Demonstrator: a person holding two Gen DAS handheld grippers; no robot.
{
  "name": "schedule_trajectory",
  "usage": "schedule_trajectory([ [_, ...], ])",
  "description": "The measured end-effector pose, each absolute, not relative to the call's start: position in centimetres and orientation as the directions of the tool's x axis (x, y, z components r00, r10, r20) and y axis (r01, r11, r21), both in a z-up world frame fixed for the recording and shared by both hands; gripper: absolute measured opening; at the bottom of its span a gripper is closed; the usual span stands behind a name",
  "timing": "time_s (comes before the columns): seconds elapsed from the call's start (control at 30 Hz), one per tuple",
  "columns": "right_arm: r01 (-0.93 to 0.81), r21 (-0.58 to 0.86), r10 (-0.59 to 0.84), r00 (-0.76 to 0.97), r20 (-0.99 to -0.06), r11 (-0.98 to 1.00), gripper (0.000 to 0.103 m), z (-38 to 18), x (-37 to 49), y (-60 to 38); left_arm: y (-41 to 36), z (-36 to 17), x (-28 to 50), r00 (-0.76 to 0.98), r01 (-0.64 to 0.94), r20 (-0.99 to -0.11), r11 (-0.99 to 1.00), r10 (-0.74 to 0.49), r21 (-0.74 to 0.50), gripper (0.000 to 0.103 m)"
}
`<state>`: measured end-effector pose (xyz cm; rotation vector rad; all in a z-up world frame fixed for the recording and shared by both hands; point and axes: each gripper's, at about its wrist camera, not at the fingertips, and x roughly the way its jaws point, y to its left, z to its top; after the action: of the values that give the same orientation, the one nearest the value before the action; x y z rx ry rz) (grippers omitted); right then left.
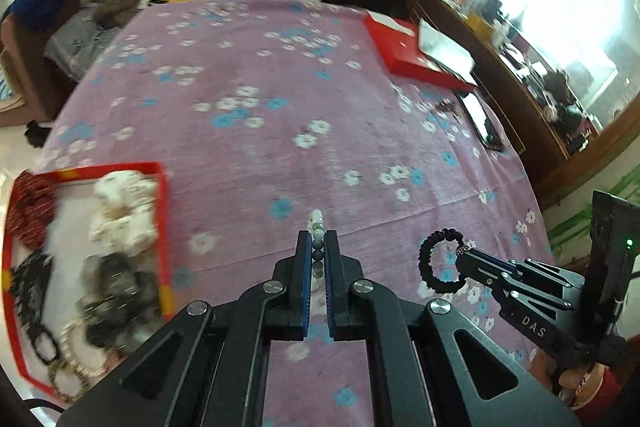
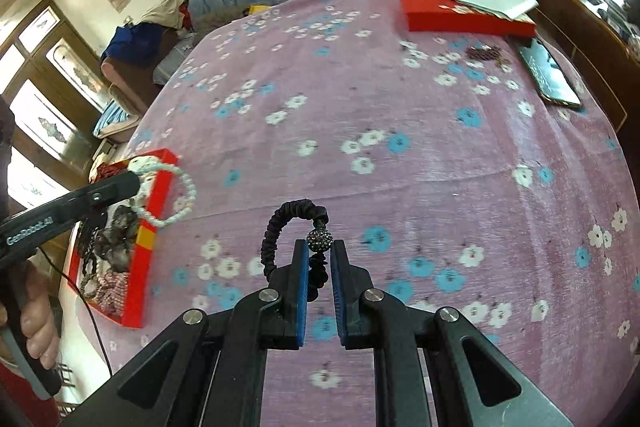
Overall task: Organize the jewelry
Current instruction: 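Carry both items into the tray and open both tools to release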
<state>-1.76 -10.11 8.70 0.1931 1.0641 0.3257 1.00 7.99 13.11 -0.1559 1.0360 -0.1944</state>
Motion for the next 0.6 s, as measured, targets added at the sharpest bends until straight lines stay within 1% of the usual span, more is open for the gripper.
schedule_trajectory([
  [0.1,-0.186,0.307,0.359,0.446,-0.82,0.933,0.012,9.3,-2.0,-8.4,10.7,13.8,-0.3,0.506,0.041,-0.833,0.97,-0.225,-0.238,0.005],
  [0.27,-0.22,0.302,0.371,0.448,-0.813,0.928,0.012,10.4,-2.2,-5.6,14.9,14.3,-2.4,0.517,-0.019,-0.834,0.972,-0.191,-0.234,0.005],
  [0.6,-0.314,0.291,0.409,0.432,-0.804,0.904,0.012,11.5,-2.4,1.1,23.6,13.9,-5.4,0.512,-0.157,-0.854,0.969,-0.087,-0.192,0.005],
])
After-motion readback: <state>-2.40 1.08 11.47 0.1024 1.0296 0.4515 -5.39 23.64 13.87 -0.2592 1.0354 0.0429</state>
